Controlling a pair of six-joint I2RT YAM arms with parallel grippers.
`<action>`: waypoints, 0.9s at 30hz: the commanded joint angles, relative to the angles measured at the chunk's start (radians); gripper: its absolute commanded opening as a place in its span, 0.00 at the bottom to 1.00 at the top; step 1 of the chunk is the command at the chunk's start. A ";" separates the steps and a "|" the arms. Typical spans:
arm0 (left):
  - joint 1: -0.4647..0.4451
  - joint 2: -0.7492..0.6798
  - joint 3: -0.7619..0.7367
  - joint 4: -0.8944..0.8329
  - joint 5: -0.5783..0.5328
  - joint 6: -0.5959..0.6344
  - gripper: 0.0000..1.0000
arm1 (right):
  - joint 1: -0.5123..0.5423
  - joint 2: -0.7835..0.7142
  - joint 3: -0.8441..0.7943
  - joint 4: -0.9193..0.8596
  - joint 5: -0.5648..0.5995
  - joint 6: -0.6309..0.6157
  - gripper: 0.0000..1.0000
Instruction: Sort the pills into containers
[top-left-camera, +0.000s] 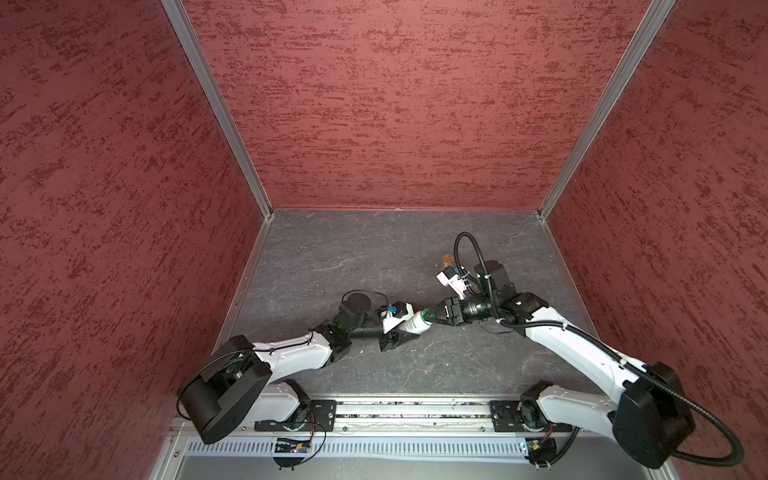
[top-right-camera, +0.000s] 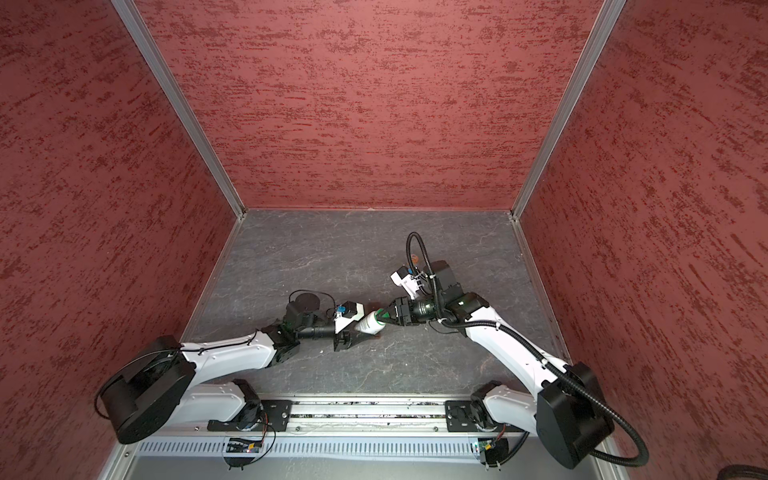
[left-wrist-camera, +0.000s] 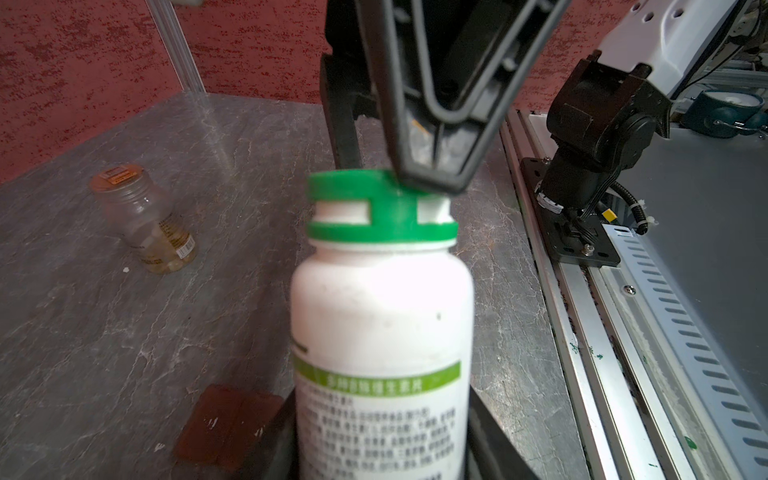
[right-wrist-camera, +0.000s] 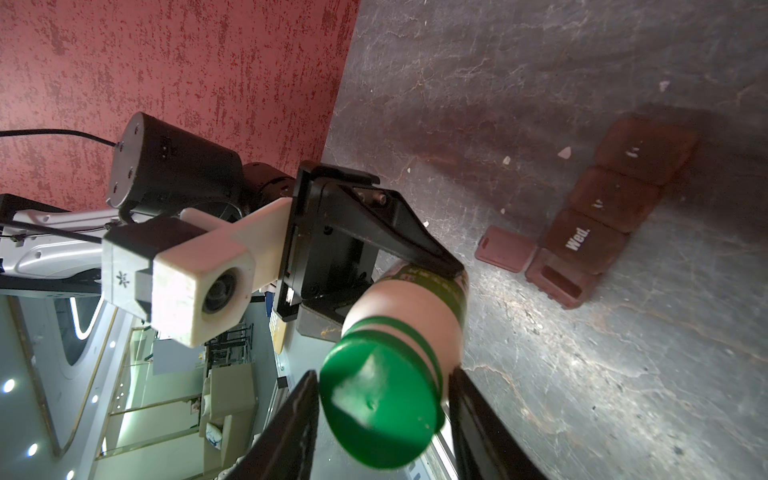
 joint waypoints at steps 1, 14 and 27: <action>-0.001 0.005 0.026 0.009 0.026 0.008 0.00 | 0.006 0.002 0.049 0.010 0.014 -0.019 0.53; -0.002 0.009 0.032 -0.010 0.010 0.014 0.00 | 0.011 0.018 0.073 -0.077 0.062 -0.061 0.35; -0.008 0.016 0.068 -0.150 -0.118 0.019 0.00 | 0.061 0.034 0.214 -0.387 0.434 -0.181 0.30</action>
